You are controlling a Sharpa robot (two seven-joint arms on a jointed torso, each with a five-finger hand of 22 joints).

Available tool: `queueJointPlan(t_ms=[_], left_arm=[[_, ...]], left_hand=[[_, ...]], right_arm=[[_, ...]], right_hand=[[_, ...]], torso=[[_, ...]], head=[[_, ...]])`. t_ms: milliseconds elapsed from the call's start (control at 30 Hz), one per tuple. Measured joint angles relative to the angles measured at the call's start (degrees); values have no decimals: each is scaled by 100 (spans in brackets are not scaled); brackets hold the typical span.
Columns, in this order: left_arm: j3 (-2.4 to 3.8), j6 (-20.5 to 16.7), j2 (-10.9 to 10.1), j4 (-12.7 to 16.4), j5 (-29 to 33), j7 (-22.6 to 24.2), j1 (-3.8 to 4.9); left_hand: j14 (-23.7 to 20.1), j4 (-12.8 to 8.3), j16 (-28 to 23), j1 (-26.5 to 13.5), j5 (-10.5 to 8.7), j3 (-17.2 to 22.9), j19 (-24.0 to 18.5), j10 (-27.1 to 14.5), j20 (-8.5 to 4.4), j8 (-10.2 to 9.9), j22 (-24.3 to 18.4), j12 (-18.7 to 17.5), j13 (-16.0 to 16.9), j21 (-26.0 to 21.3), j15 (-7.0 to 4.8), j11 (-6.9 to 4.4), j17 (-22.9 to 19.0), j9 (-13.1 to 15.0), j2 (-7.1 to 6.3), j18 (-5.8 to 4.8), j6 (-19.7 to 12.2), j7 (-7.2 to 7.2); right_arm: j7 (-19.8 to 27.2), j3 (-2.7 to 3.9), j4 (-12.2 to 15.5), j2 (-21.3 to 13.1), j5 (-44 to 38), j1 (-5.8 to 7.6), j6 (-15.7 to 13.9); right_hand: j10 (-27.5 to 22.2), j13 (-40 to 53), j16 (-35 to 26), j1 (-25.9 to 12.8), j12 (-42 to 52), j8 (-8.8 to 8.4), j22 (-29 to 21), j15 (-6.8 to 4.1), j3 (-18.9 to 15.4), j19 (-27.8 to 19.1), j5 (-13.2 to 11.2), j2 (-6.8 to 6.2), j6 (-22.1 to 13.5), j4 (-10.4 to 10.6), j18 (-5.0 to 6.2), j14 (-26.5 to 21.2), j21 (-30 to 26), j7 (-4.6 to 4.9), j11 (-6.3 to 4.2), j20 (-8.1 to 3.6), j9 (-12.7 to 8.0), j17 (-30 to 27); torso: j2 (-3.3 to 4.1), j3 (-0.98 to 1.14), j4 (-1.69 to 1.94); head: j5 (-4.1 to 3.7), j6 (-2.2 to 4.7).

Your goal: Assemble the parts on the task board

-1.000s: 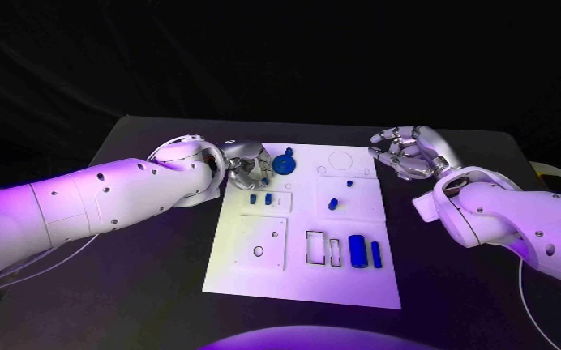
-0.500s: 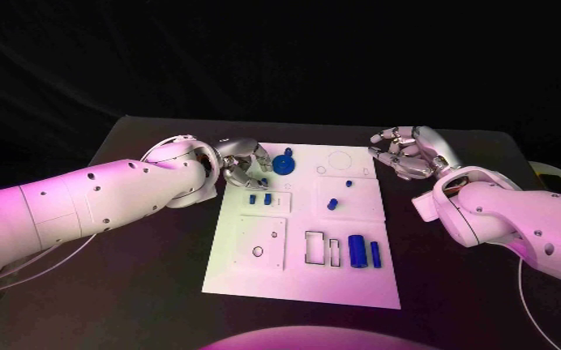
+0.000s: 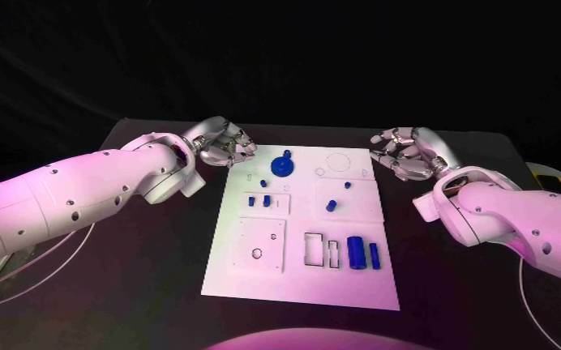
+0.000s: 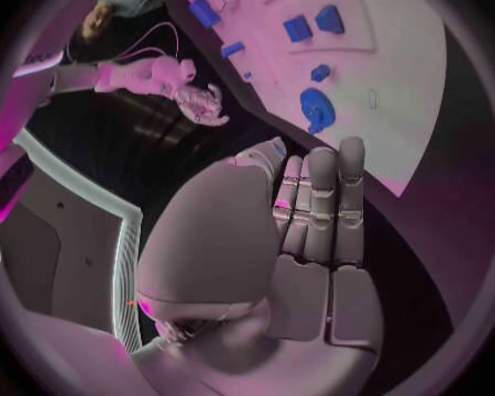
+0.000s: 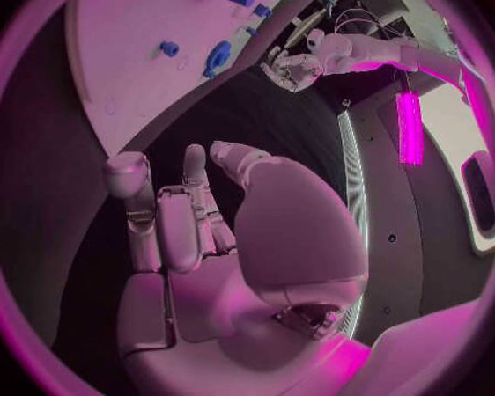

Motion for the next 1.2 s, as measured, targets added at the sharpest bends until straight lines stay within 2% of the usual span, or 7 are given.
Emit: queueJointPlan(t_ms=[100, 233, 367, 667, 1067, 1100, 1200], left_arm=[[9, -78, -93, 0, 700, 123, 20], [11, -109, -195, 97, 1528, 252, 25], [11, -108, -285, 272, 2246, 393, 26], [5, -97, -405, 627, 3269, 765, 11], [0, -93, -476, 816, 3818, 1083, -1], [0, -93, -479, 824, 3838, 1096, -1], [-1, -92, -487, 839, 3891, 1126, -2]], left_hand=[[-52, -19, -204, -23, 0, 315, -47, 160, -47, 45, -61, -1, -43, -84, -51, -35, -135, 25, -45, -1, 38, -16], [-138, -36, -600, -251, 0, 515, -104, 418, -78, 94, -237, -43, -82, -366, -72, -67, -357, 75, -257, -2, 68, -27], [-195, -36, -848, -467, 0, 514, -122, 543, -78, 130, -414, -82, -83, -639, -69, -98, -472, 111, -273, -4, 68, -27], [-226, -36, -917, -467, 0, 514, -121, 589, -77, 130, -492, -82, -82, -732, -60, -102, -504, 124, -272, -6, 67, -28], [-226, -60, -943, -467, 0, 538, -121, 588, -77, 130, -520, -82, -82, -777, -59, -102, -517, 123, -272, -14, 67, -28], [-226, -60, -943, -467, 0, 538, -121, 588, -77, 130, -520, -82, -82, -777, -59, -102, -517, 123, -272, -15, 66, -29], [-226, -60, -965, -467, 0, 538, -121, 588, -77, 130, -530, -82, -82, -777, -59, -102, -516, 123, -272, -16, 66, -29]], right_arm=[[-70, 0, -9, -2, -232, 18, 225], [-262, 9, -13, -3, -778, 120, 718], [-539, 16, 11, 7, -1557, 238, 1291], [-1185, 16, 185, 91, -3477, 343, 2239], [-1979, 14, 221, 370, -5049, 353, 2356], [-2027, 14, 219, 389, -5118, 352, 2340], [-2161, 14, 201, 470, -5298, 344, 2290]], right_hand=[[13, -722, -56, 45, -910, -12, 124, -1, 269, 88, -171, -45, 0, -257, 0, -18, 111, 0, -10, -13, -78, -106], [197, -1314, -24, 44, -1686, -74, 269, 44, 383, 197, -291, -46, 172, -435, 0, 27, 265, -14, 11, 12, -170, -35], [208, -1585, 22, -39, -2012, -102, 375, 44, 365, 285, -392, -129, 173, -468, 0, 27, 395, -14, 22, 6, -215, 42], [301, -1919, 77, -159, -2358, -156, 504, 43, 319, 380, -446, -249, 273, -514, 0, 26, 531, -12, 11, -8, -268, 116], [300, -2159, 78, -190, -2562, -208, 590, 62, 308, 483, -446, -279, 309, -504, 1, 45, 644, -46, 38, 14, -316, 142], [217, -2167, 100, -190, -2562, -211, 599, 62, 308, 493, -446, -279, 641, -504, 1, 45, 644, 3, 95, 23, -317, 146], [273, -2198, 100, -190, -2583, -211, 635, 62, 308, 507, -446, -279, 704, -504, -27, 45, 695, 28, 87, 37, -317, 165]], torso=[[-8, 1, 4], [-19, -4, 7], [-28, -15, 4], [-38, -23, 2], [-24, -11, 4], [-23, -12, 5], [-19, -12, 6]], head=[[-12, 18], [-38, 37], [-80, 66], [-297, 115], [-384, 115], [-385, 113], [-387, 99]])
